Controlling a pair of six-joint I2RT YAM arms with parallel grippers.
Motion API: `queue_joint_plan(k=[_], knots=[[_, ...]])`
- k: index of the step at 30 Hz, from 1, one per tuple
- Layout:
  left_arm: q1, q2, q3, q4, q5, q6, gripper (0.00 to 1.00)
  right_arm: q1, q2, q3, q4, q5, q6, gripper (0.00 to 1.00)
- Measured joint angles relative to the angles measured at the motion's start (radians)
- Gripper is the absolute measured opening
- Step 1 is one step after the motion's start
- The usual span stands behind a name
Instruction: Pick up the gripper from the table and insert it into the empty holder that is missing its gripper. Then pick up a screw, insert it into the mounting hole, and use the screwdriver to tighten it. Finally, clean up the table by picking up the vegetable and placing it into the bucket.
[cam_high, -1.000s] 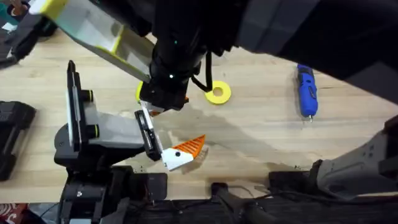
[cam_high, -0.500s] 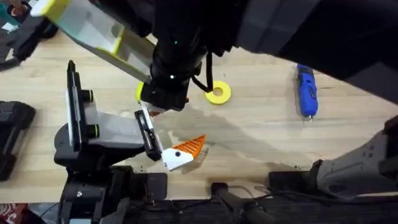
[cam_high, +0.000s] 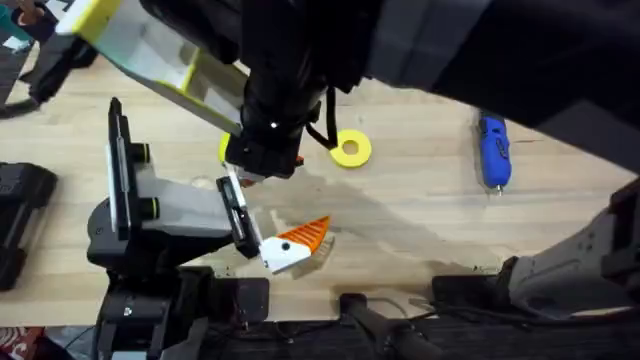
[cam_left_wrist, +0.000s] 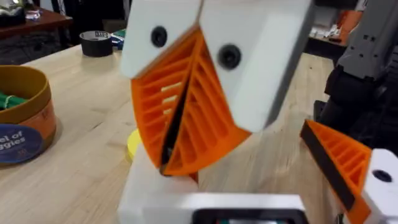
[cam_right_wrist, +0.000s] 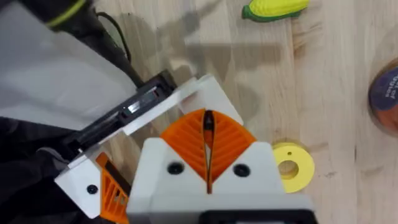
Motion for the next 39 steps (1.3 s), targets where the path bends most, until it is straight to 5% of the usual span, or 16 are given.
queue_joint_plan(k=[18,24,25,39], knots=[[0.000,0.000,0.000,0.000,0.001,-0.002,0.986,0.000,0.000,0.002,-0.002,0.000,0.000,0.018],[0.000,0.000,0.000,0.000,0.003,-0.001,0.986,-0.006,0.000,0.002,-0.002,0.016,-0.007,0.882],[0.000,0.000,0.000,0.000,0.004,-0.001,0.986,-0.013,0.000,0.003,0.000,0.021,-0.010,0.960],[0.000,0.000,0.000,0.000,0.005,0.007,0.986,-0.023,-0.008,0.003,0.009,0.022,-0.011,0.997]])
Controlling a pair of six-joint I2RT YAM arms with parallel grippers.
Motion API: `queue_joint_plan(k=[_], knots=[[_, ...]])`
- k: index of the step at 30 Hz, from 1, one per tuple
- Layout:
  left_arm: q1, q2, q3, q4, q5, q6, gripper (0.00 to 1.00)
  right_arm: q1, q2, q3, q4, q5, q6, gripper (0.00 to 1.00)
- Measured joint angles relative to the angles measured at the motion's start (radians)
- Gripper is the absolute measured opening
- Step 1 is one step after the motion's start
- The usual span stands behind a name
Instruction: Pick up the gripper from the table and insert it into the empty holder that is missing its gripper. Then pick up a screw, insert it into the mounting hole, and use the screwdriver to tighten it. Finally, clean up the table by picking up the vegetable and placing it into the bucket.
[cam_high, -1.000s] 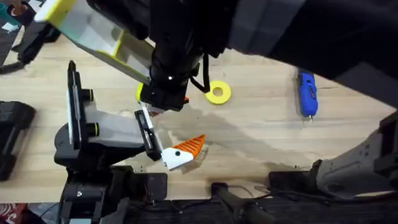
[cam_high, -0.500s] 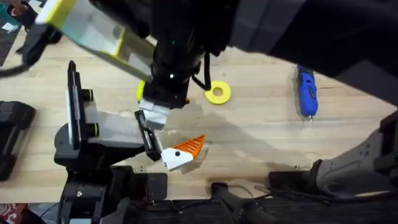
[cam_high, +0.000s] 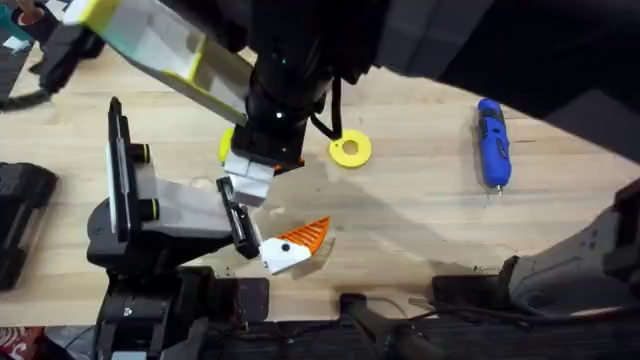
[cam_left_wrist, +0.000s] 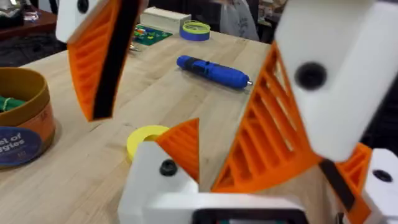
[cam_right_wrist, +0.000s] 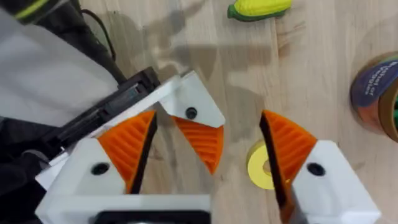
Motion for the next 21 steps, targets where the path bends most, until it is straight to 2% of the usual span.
queue_joint_plan(k=[8,16,21], knots=[[0.000,0.000,0.000,-0.001,0.005,0.004,0.986,-0.060,-0.074,0.000,-0.014,-0.055,-0.001,0.997],[0.000,0.000,0.000,-0.001,0.005,0.004,0.985,-0.208,-0.191,-0.005,-0.091,-0.091,-0.075,0.995],[0.000,0.000,0.000,-0.001,0.005,0.005,0.986,-0.315,-0.299,-0.125,-0.064,-0.188,-0.172,0.996]])
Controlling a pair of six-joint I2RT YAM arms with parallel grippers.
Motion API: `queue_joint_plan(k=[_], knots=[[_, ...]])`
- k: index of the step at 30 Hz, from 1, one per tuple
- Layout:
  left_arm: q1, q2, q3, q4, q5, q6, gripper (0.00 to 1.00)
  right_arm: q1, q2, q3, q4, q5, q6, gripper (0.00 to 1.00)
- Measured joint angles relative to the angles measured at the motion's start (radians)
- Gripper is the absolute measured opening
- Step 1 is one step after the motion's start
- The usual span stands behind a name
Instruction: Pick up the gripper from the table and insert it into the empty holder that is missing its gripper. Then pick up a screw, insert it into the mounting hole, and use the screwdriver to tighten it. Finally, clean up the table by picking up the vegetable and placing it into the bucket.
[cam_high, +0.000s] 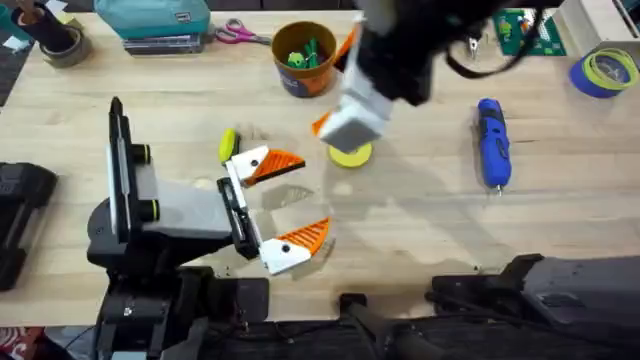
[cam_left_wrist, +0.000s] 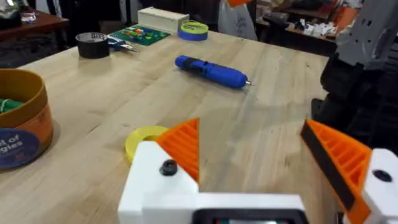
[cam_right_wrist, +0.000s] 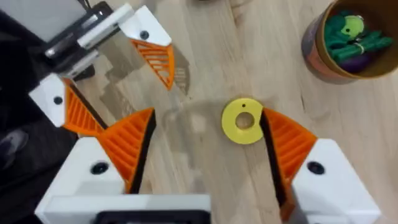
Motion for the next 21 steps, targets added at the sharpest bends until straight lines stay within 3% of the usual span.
queue_joint_plan(k=[10,21], knots=[[0.000,0.000,0.000,0.000,0.000,0.000,0.985,-0.208,-0.333,-0.385,0.125,-0.162,-0.119,0.997],[0.000,0.000,0.000,0.000,0.003,0.000,0.985,-0.440,-0.462,-0.537,0.066,-0.512,-0.486,0.997]])
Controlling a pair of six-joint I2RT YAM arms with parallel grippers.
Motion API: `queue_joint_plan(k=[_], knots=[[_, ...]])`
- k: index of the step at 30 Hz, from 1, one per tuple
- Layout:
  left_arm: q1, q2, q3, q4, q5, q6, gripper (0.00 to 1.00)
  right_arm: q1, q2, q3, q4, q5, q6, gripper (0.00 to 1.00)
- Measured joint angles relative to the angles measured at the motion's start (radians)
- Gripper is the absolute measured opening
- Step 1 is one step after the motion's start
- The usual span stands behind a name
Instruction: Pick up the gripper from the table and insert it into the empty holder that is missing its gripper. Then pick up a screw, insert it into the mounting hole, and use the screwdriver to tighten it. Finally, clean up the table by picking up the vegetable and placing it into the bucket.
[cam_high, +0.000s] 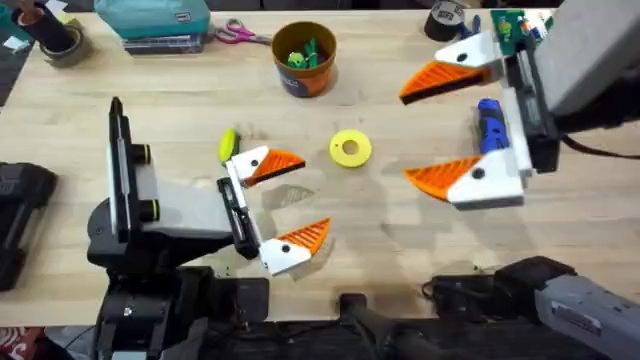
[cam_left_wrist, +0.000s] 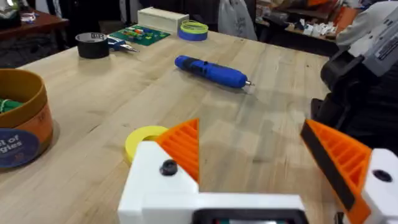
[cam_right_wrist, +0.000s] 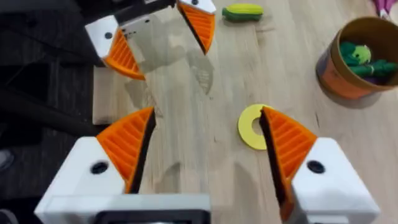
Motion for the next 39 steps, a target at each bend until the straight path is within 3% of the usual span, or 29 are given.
queue_joint_plan(k=[8,19,34,35,39], knots=[[0.000,0.000,0.000,0.000,0.000,0.000,0.986,-0.016,0.052,-0.006,-0.001,-0.053,-0.166,0.998],[0.000,0.000,0.000,0.000,0.000,0.000,0.986,-0.016,0.129,-0.006,-0.002,0.004,-0.188,0.997],[0.000,0.000,0.000,0.000,0.000,0.000,0.986,-0.016,0.138,-0.007,-0.002,0.009,-0.191,0.998],[0.000,0.000,0.000,0.000,0.000,-0.002,0.917,-0.016,0.138,-0.007,-0.001,0.009,-0.191,0.998],[0.000,0.000,0.000,0.000,0.000,0.000,0.286,-0.016,0.138,-0.007,-0.002,0.009,-0.191,0.998]])
